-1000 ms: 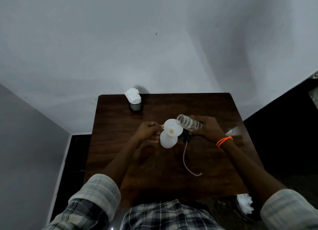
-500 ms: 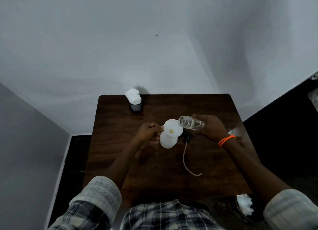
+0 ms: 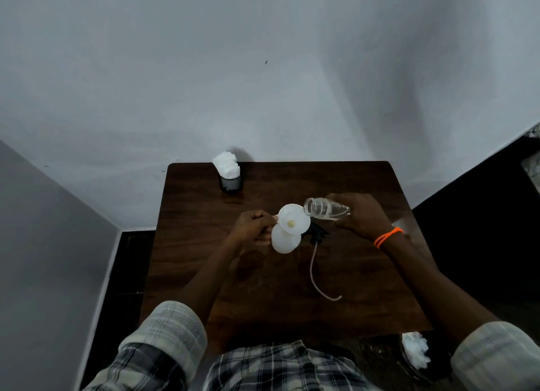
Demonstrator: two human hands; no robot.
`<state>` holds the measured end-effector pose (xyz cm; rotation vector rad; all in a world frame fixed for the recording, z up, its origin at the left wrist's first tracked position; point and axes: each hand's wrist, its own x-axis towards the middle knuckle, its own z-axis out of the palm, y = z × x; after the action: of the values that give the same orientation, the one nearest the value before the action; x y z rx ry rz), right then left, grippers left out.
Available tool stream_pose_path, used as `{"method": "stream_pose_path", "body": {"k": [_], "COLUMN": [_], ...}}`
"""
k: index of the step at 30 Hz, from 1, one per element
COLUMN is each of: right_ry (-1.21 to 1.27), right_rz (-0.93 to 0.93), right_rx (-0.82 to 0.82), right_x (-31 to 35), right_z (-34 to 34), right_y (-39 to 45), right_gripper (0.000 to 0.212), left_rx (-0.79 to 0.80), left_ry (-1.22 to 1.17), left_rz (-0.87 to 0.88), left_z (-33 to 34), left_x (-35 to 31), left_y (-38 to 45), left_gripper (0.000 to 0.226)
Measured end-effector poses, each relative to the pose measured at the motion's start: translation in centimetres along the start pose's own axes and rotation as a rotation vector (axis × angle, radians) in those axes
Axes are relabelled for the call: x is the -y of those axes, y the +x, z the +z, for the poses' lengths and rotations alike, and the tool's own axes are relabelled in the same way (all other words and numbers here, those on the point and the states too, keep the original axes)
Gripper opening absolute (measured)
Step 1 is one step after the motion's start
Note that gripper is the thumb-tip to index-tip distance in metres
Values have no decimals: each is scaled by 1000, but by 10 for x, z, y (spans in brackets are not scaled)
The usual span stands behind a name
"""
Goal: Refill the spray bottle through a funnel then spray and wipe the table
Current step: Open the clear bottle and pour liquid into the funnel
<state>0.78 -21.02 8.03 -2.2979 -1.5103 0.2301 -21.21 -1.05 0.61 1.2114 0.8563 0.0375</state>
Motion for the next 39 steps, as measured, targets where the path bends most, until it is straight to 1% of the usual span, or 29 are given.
{"method": "stream_pose_path", "body": {"k": [5,12,25,31,39], "right_ry": [-72,-94,-131,-181,-207], "right_rz": [-10,-31,-28,-22,14], "right_rx": [9,-3,9,11,49], "right_x": [-2,-3,-4,-3,-8], "right_z": [-1,-4,-8,-10,-9], "right_y": [1,1,1,1,2], "right_gripper": [56,60,57,59,59], "left_rx": [-2,3,-1,-1,3], "left_ry": [0,-3,-11,-14,-27], "left_rz": [-2,1,13,20,20], "left_z": [1,1,2,3,3], "left_x": [0,2,3,2,2], "left_y": [0,-1,-4,-5,-7], "left_gripper": [16,20,20,20,17]}}
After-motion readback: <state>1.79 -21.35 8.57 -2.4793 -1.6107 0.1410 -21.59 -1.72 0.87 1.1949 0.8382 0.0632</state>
